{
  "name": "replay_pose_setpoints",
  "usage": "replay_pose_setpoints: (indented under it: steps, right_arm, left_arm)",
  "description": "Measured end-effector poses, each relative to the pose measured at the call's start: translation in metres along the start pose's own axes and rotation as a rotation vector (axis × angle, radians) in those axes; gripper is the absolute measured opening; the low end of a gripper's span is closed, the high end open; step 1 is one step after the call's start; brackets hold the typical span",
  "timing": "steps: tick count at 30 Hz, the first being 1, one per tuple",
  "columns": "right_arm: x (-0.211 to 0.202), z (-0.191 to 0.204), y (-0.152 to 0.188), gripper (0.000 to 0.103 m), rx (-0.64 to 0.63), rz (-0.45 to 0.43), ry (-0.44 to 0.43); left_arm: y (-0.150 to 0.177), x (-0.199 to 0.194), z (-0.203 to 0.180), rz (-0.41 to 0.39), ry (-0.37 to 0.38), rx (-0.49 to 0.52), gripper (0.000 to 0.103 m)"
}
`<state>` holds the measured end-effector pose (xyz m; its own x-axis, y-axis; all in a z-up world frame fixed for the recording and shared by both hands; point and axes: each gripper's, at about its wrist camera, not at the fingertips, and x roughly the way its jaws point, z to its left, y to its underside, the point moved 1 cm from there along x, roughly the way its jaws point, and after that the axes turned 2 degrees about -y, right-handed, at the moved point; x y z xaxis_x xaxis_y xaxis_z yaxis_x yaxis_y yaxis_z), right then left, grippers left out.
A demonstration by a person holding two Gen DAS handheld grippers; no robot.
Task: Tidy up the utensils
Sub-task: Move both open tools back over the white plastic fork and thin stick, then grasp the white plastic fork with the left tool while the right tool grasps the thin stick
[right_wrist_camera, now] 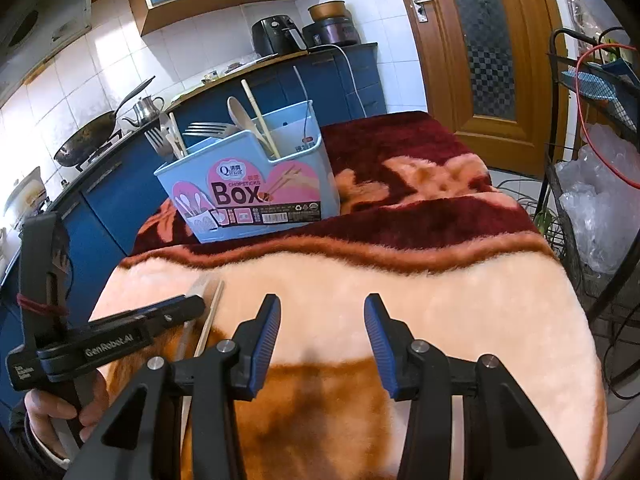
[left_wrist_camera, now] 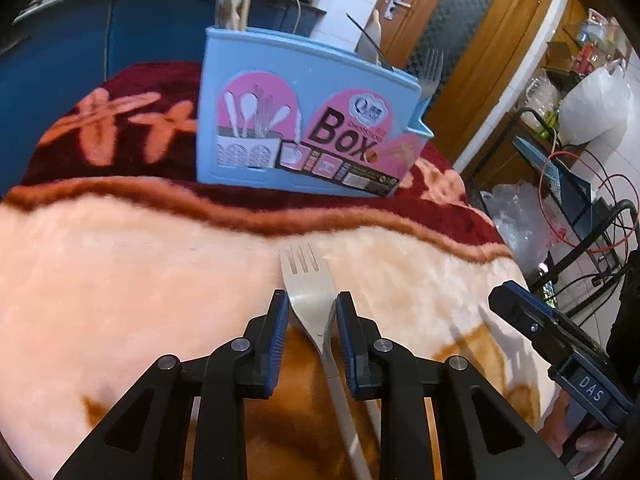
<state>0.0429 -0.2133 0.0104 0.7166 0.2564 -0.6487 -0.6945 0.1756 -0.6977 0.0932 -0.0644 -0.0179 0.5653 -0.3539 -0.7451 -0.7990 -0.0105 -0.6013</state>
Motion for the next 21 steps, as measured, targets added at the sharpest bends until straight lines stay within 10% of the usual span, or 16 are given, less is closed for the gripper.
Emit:
replay_pose_setpoints:
  steps: [11,21]
  right_arm:
    - [0.006,0.018,0.001,0.047,-0.043,0.049,-0.015]
    - [0.018,0.048,-0.001,0.048,-0.126,0.178,-0.055]
  left_arm:
    - [0.003,-0.024,0.035,0.033,-0.163,0.042,0.025]
    - [0.012,-0.032,0.048,0.141,-0.148,0.042,0.035]
